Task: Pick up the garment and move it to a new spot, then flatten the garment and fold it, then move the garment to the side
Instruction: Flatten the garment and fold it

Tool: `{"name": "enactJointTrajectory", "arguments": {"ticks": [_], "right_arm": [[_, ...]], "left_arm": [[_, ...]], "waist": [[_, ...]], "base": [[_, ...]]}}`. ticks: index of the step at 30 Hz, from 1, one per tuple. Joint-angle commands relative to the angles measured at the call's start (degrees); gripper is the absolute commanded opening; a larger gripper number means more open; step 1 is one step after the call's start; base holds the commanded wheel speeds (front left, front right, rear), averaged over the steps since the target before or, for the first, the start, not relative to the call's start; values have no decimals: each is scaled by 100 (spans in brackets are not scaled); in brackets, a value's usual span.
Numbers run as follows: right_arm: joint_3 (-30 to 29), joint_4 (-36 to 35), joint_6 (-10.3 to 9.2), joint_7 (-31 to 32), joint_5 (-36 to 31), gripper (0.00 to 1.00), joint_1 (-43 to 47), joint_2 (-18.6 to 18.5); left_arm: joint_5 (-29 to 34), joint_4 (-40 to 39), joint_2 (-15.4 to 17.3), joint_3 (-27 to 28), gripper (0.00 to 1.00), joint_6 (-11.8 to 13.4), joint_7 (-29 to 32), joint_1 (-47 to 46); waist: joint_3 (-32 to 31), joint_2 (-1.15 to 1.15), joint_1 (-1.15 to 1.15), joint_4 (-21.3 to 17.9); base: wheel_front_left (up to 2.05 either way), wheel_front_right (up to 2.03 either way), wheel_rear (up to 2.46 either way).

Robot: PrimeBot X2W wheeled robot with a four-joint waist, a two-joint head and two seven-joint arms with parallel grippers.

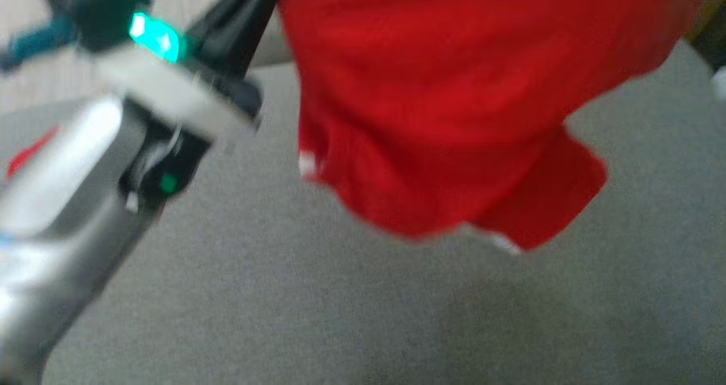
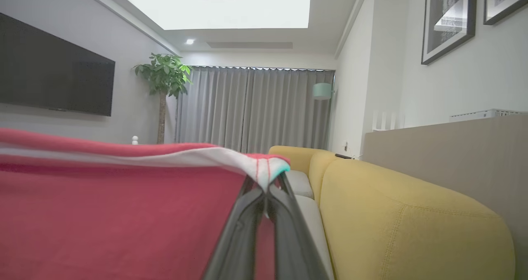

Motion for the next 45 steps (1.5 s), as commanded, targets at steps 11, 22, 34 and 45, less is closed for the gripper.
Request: {"name": "enactJointTrajectory", "arguments": {"ticks": [11,22,34,45], "right_arm": [[-75,566,-4,-369,-211,0,-1850,-367],[-283,-18,-4,-374,-4,0,460,-245],[-1573,-1357,-4,-375,-215,0,3922,260],[-2165,-2251,-4,183,-239,0,4416,138]], "left_arm": [[1681,2584,-1362,46,0,-245,-1471,-2908],[2285,2836,-1426,-1233,0,-377,-1812,-846],[2654,1100,-1055,-893,0,527,-1820,2720],[2572,48,-988,-656,0,729,-1646,2737]], "waist": [[1664,0,0,4],[1833,0,0,20],[1260,0,0,-311],[1391,0,0,-29]], "base": [[0,0,0],[0,0,0],[0,0,0],[0,0,0]]}}
